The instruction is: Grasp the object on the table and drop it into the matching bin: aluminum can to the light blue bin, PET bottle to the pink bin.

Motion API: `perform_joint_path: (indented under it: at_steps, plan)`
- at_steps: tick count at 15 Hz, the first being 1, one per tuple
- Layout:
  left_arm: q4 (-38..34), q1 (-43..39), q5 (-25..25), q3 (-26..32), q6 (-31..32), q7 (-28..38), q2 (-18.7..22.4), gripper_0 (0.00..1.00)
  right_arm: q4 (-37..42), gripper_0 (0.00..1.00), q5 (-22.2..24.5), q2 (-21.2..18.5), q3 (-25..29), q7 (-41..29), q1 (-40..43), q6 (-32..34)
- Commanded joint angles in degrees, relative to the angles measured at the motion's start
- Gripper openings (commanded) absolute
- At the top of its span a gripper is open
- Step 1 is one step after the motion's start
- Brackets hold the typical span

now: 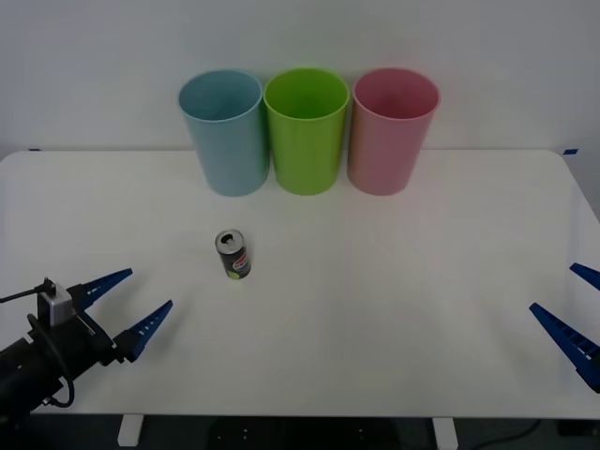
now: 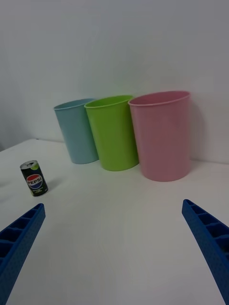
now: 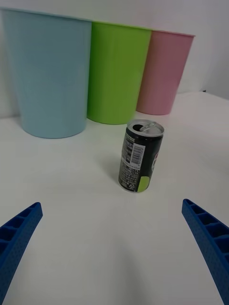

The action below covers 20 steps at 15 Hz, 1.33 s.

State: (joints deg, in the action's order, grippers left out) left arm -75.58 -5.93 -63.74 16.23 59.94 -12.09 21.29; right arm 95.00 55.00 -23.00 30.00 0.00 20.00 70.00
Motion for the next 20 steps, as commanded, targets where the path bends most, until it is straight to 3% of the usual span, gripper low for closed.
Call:
perform_joint_path:
  at_steps: [1,11,20]
  plan:
    - [1.9,2.1,-0.2,-0.4,0.0,-0.8,-1.5,1.0,0.0,1.0,0.0,0.0,0.0,0.0,0.0,0.0]
    - [3.2,7.1,-9.6,-0.4,-3.3,-3.6,-9.5,1.0,0.0,1.0,0.0,0.0,0.0,0.0,0.0,0.0]
    - [14.7,15.6,-10.1,-1.3,-3.9,-8.3,-10.0,1.0,0.0,1.0,0.0,0.0,0.0,0.0,0.0,0.0]
